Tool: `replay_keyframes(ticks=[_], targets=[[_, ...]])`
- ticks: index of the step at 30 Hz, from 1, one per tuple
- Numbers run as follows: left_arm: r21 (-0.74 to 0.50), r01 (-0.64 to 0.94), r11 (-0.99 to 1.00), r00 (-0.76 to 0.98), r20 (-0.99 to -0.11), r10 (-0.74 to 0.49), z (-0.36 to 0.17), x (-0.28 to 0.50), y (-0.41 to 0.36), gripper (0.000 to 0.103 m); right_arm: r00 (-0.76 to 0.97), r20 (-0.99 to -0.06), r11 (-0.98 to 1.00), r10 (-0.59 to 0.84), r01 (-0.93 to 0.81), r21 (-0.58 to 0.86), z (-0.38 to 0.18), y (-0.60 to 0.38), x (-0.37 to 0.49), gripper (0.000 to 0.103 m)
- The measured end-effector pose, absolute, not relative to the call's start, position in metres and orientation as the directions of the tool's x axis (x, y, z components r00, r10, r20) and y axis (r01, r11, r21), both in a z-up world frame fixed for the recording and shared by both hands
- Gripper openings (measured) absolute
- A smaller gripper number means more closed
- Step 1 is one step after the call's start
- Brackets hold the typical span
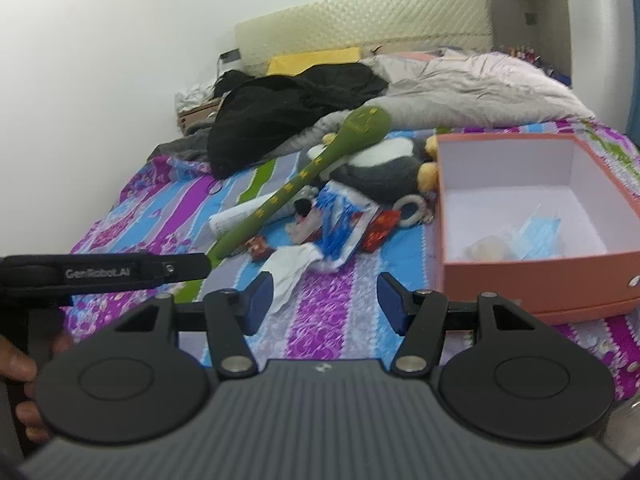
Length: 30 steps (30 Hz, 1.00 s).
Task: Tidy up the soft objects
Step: 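Withdraw both tools from the box back over the bed, then grasp the white tissue with the left tool while the right tool grasps the blue bag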
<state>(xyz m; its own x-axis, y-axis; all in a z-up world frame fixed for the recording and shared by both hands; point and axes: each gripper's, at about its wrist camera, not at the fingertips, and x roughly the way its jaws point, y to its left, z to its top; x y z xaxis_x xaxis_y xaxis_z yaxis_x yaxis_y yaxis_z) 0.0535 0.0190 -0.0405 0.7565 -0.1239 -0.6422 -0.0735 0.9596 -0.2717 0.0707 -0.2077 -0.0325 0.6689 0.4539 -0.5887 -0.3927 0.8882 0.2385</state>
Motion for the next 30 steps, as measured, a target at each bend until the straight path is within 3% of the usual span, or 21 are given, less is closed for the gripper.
replay_keyframes(ticks=[8,18,25,30], targets=[[-0.262,-0.111,0.959,0.737,-0.669,-0.098,-0.054,0.059,0.031,0.062,0.685,-0.599,0.897,0.416,-0.417,0.147,-0.041,-0.191,0.069,0.060],[-0.246,-0.122,0.962,0.713,-0.695,-0.088,-0.071,0.084,0.041,0.062,0.638,-0.650,0.906,0.412,-0.361,0.219,-0.064,-0.191,0.096,0.060],[-0.236,-0.134,0.963,0.692,-0.718,-0.080,-0.087,0.104,0.050,0.062,0.632,-0.657,0.908,0.411,-0.347,0.234,-0.074,-0.181,0.120,0.051],[-0.238,-0.142,0.961,0.671,-0.737,-0.083,-0.104,0.119,0.058,0.062,0.617,-0.648,0.893,0.446,-0.358,0.273,-0.085,-0.171,0.140,0.051]])
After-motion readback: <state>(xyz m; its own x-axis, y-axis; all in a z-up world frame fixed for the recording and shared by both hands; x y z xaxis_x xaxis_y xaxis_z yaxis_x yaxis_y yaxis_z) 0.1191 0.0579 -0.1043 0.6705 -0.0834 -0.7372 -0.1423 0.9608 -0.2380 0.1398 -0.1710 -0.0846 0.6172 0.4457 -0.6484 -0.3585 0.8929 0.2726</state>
